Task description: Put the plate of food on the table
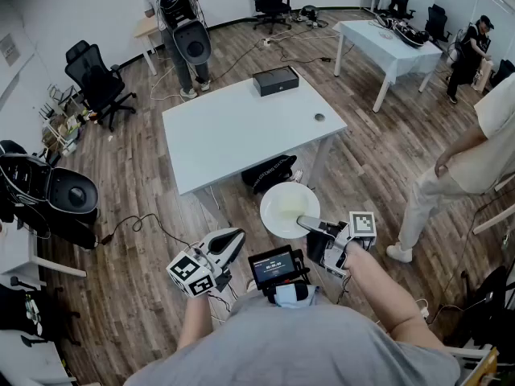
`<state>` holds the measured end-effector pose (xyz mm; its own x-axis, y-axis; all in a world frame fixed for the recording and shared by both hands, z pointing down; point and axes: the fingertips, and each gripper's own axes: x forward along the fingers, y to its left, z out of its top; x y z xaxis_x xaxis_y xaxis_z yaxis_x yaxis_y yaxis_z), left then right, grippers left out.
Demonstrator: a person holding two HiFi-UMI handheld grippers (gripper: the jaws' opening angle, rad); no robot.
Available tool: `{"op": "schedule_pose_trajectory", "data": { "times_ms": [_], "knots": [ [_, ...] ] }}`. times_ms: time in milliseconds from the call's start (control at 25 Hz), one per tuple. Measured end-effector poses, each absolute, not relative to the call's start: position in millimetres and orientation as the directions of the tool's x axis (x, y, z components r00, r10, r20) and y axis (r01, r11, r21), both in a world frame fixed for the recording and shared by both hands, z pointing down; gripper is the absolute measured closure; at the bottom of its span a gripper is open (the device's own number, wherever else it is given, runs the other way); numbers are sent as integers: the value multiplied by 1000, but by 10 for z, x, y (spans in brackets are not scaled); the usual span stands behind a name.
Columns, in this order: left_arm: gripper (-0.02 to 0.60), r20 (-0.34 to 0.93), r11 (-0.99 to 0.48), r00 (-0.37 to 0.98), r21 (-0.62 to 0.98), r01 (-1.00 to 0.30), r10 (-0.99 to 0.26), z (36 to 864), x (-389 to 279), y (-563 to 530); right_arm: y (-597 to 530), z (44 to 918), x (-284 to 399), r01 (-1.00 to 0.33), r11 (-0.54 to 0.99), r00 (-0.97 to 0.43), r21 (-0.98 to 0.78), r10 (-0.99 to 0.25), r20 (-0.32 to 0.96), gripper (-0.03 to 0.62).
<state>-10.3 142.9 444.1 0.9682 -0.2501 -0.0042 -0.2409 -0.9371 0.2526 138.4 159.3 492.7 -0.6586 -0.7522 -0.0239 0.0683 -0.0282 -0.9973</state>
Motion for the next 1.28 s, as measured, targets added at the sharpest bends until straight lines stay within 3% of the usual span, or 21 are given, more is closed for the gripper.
{"op": "schedule_pose_trajectory", "data": {
  "times_ms": [1280],
  "knots": [
    [561,20,-920,959,277,-276,-282,4484,6,1411,1458,4896,1441,116,-42,-686,-992,-726,-49,542]
  ]
}}
